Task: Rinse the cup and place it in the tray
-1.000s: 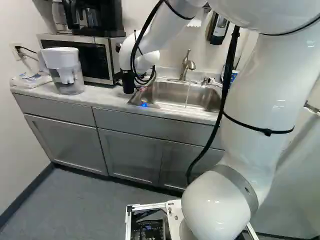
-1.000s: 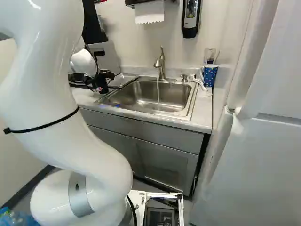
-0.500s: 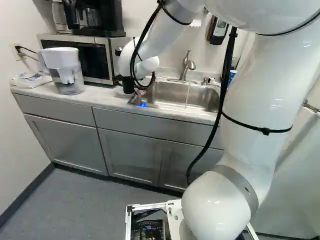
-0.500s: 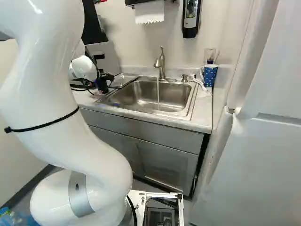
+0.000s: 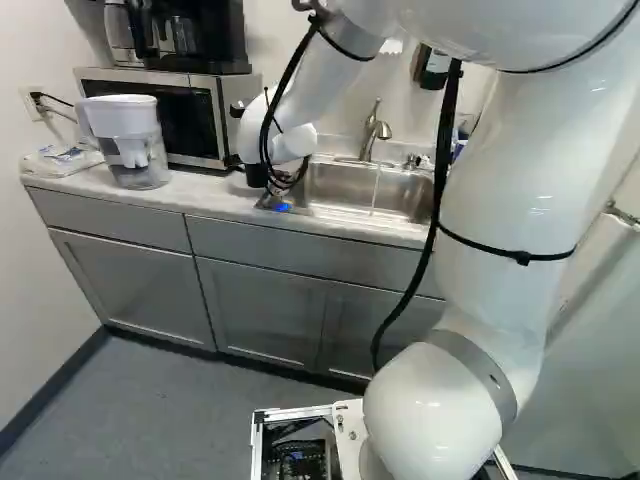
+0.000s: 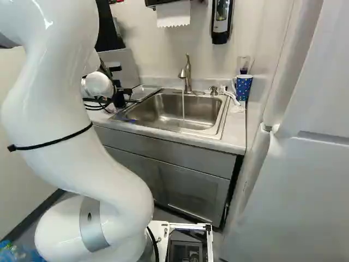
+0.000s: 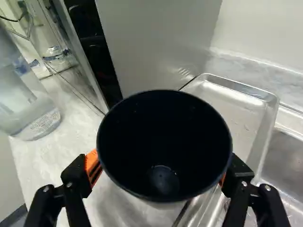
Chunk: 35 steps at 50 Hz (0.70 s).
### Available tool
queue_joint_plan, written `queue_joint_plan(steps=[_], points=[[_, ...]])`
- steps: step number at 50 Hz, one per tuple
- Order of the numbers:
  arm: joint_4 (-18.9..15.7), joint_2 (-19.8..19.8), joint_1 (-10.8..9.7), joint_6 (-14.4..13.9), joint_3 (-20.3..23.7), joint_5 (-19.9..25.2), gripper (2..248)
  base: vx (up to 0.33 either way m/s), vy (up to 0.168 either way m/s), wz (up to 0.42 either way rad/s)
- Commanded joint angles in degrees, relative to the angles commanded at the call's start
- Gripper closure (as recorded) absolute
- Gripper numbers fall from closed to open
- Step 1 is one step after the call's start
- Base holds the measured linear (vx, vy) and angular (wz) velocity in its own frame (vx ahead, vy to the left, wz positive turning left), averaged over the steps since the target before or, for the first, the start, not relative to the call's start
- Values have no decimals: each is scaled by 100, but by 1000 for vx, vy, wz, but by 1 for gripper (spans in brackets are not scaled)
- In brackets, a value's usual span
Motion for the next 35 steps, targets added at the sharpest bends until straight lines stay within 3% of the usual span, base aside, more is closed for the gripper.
queue_joint_plan(steps=[16,35], points=[[0,-77,26,0,126,397,3,0,0,0],[0,204,103,0,437,868,3,0,0,0]])
